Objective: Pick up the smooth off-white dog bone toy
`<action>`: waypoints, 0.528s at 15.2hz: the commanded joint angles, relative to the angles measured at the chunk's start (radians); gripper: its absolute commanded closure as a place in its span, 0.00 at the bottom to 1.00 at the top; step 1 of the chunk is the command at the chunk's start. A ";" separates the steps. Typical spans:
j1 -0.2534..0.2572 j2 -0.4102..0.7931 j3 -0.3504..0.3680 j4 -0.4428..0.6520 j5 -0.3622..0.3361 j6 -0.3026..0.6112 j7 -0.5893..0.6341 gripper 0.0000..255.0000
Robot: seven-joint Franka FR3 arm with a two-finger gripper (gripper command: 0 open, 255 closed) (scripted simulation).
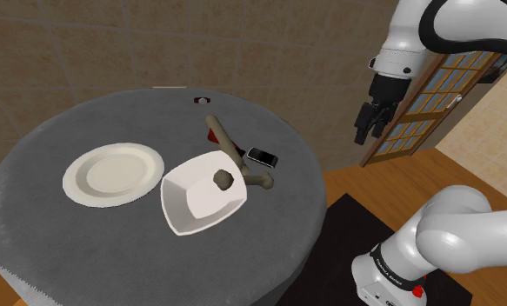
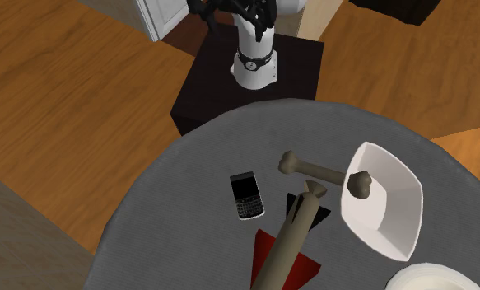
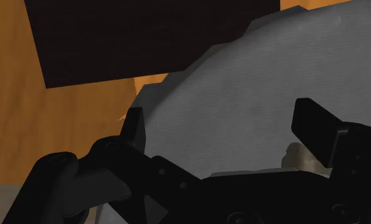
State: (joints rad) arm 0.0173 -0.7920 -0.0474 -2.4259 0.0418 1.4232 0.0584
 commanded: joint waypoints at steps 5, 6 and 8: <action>0.065 0.089 0.022 -0.030 -0.010 0.148 -0.098 0.00; 0.080 0.113 0.028 -0.035 -0.012 0.184 -0.121 0.00; 0.111 0.162 0.041 -0.043 -0.017 0.256 -0.167 0.00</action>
State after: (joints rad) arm 0.1100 -0.6578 -0.0165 -2.4632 0.0243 1.6356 -0.0879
